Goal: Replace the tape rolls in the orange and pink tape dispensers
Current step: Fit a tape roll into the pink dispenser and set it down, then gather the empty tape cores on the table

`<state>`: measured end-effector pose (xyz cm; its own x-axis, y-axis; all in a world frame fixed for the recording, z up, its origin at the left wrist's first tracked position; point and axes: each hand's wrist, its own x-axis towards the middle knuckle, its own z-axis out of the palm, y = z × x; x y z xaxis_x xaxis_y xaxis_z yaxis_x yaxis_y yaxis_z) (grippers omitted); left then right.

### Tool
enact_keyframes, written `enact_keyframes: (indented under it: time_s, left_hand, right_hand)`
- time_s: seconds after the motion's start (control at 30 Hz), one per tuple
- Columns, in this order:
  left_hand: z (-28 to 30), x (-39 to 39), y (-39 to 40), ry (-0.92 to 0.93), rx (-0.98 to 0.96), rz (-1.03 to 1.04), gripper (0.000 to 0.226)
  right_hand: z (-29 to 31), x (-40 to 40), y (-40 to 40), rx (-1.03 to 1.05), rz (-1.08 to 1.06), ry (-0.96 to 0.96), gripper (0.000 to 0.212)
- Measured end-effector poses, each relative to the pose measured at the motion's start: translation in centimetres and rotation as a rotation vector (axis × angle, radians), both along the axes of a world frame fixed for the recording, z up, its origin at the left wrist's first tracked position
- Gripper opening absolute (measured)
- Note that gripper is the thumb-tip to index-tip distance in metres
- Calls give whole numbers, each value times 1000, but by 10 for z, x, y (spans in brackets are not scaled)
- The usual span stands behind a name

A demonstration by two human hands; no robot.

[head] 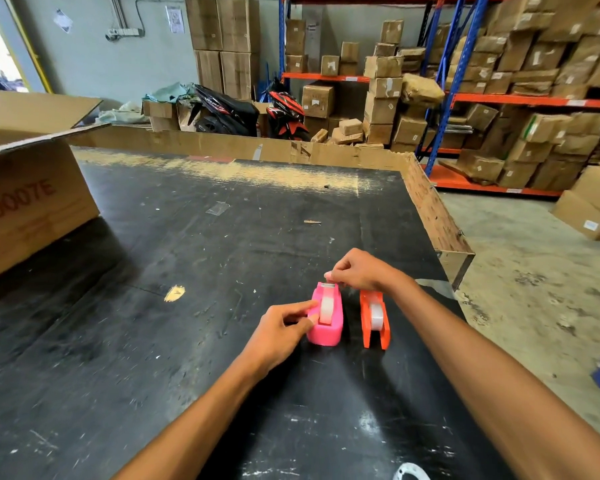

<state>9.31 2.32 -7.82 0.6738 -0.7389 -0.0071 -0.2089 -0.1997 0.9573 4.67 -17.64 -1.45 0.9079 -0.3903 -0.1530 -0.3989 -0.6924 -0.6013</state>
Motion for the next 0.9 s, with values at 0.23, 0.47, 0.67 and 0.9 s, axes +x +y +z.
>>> enact_keyframes:
  time_s: [0.23, 0.47, 0.67, 0.9]
  left_hand:
    - [22, -15, 10, -8, 15, 22, 52]
    - [41, -49, 31, -370, -87, 95, 35]
    - [37, -113, 40, -472, -22, -412, 41]
    - [11, -160, 40, -698, 156, -627, 52]
  right_hand:
    - [35, -66, 20, -107, -181, -223, 26]
    - [42, -172, 69, -145, -300, -138, 20]
    - [25, -257, 120, -122, -345, 99, 25]
    - [-15, -297, 160, -167, -441, 148, 55]
